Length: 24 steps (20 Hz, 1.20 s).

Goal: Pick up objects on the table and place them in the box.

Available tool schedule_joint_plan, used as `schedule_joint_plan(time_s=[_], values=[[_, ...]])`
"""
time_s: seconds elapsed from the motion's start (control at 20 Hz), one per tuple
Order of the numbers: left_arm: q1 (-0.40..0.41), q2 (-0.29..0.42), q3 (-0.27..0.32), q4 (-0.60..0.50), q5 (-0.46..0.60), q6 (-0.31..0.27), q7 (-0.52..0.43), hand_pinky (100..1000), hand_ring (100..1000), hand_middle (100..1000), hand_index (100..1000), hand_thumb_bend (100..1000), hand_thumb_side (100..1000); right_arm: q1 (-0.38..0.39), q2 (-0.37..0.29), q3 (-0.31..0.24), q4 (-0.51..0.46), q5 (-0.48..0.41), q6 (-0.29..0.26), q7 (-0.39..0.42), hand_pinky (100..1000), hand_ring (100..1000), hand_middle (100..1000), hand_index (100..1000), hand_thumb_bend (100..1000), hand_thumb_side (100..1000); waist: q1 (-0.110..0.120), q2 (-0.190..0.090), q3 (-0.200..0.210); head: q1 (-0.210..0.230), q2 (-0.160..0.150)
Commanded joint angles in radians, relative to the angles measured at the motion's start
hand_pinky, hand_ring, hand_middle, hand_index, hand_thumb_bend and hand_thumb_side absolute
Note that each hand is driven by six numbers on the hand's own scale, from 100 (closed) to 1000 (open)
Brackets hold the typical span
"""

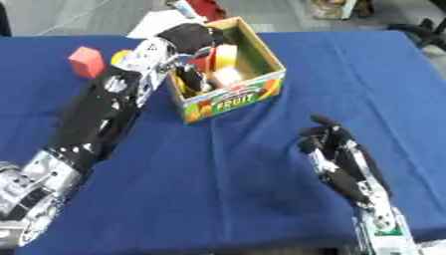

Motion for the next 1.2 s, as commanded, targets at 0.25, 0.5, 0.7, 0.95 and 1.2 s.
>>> schedule_joint_plan(time_s=[0.25,0.5,0.7,0.95,1.2], values=[[-0.048,0.138,0.046,-0.09,0.066,0.046,-0.04,788,716,755,911,400,182,-0.006,-0.02,-0.009,-0.007,0.002,-0.002,-0.006,646,634,657,895,100,401,0.001,-0.017,0.022,-0.013,-0.01],[-0.039,0.257,0.129,-0.01,0.038,0.154,-0.092,785,718,767,925,439,192,-0.002,-0.029,-0.017,-0.007,0.003,-0.001,-0.013,647,634,657,895,100,402,0.009,-0.023,0.044,-0.028,-0.012],[-0.024,0.283,0.193,0.087,0.016,0.269,-0.028,775,701,752,919,390,184,-0.002,-0.029,-0.018,-0.007,0.004,0.0,-0.014,647,634,657,895,100,401,0.007,-0.023,0.049,-0.033,-0.014],[-0.009,0.284,0.212,0.165,0.033,0.311,0.033,773,700,753,919,381,189,-0.001,-0.027,-0.018,-0.007,0.003,-0.001,-0.015,647,634,657,895,100,398,-0.001,-0.02,0.044,-0.033,-0.014],[-0.003,0.283,0.226,0.215,0.021,0.36,0.034,769,696,758,921,393,196,0.0,-0.026,-0.018,-0.006,0.001,-0.002,-0.015,647,634,656,896,100,399,-0.003,-0.017,0.04,-0.031,-0.013]])
